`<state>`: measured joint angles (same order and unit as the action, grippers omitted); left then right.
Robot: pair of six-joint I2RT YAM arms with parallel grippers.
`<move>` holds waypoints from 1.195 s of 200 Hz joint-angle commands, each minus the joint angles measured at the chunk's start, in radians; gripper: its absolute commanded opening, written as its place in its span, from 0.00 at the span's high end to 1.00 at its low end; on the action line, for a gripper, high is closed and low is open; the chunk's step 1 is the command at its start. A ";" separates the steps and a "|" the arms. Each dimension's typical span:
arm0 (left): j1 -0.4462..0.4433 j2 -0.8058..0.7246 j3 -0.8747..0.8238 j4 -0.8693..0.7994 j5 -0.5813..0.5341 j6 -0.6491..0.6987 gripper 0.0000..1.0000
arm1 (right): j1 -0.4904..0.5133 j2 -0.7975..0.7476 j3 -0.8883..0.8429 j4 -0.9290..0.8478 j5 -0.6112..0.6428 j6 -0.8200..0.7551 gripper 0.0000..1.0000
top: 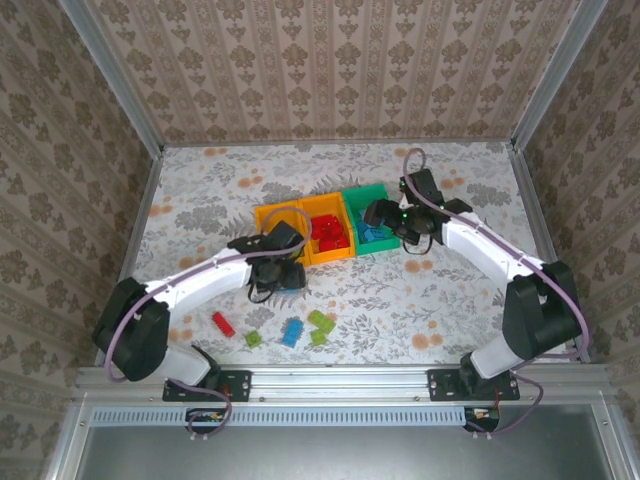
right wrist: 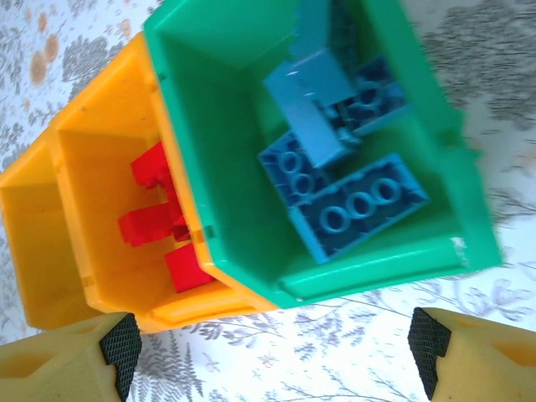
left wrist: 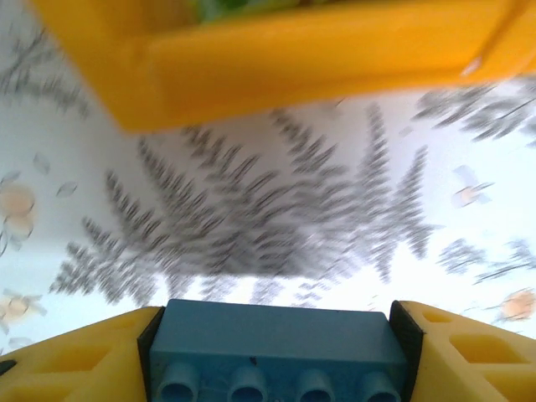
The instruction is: Sort the legos into containers by color
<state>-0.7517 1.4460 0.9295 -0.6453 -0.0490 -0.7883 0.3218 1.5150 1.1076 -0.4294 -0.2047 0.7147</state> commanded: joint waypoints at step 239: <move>0.011 0.597 0.944 0.066 0.181 0.248 0.00 | -0.228 -0.350 -0.372 -0.072 0.041 -0.033 0.11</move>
<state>-0.7444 2.1769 1.9266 -0.5476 0.2012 -0.5735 0.0998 1.1824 0.7521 -0.4820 -0.1638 0.6838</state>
